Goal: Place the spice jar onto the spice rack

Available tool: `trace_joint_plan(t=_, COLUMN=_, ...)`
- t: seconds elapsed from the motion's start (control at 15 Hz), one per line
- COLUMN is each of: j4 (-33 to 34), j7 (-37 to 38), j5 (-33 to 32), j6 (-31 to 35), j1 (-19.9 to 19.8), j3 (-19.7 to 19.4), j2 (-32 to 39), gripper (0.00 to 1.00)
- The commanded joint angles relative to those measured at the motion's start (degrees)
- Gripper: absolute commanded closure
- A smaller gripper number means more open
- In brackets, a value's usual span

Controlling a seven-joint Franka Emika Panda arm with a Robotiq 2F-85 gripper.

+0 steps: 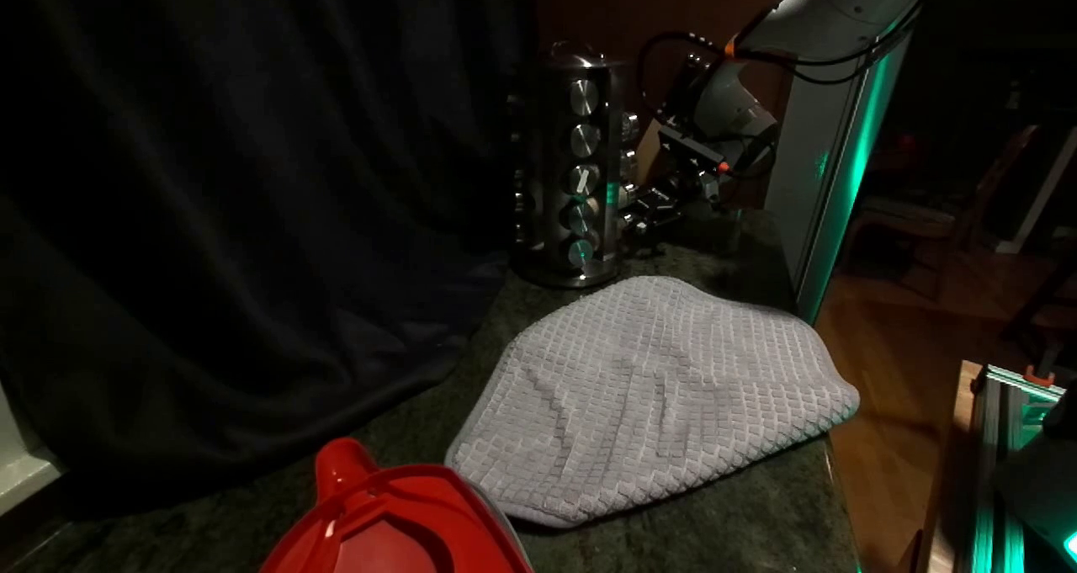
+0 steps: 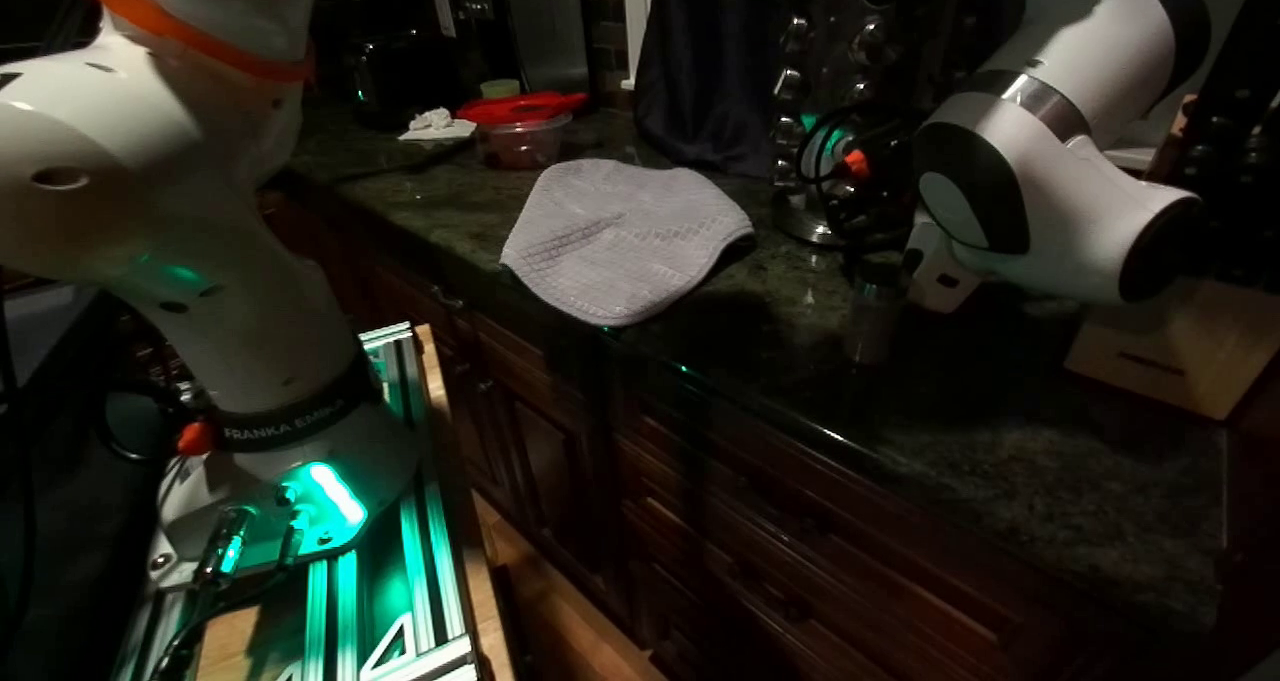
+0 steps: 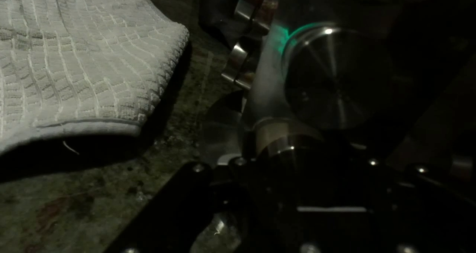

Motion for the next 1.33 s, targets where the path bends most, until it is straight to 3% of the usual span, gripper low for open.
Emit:
trace_joint_plan(t=0.0, j4=-0.49, j7=0.36, j5=0.75, j6=-0.13, j1=0.41, j3=-0.13, j2=-0.72, gripper=0.76)
trace_joint_plan(t=0.2, j4=-0.46, j7=0.20, j5=0.13, j6=0.19, j1=0.59, j3=-0.37, j2=-1.15, gripper=0.74)
trace_joint_plan(t=0.27, j4=-0.46, j7=0.14, j5=-0.04, j6=0.36, j1=0.67, j3=-0.45, j2=-1.26, gripper=0.62)
trace_joint_plan(t=0.33, j4=-0.45, j7=0.16, j5=-0.23, j6=0.55, j1=0.75, j3=-0.53, j2=-1.36, gripper=0.31)
trace_joint_plan(t=0.6, j4=-0.29, j7=0.13, j5=-0.50, j6=0.99, j1=1.00, j3=-0.65, j2=-2.14, gripper=0.03)
trace_joint_plan(t=1.27, j4=-0.83, j7=0.80, j5=-3.75, j6=2.31, j1=2.26, j3=-1.50, j2=-3.63, gripper=0.00)
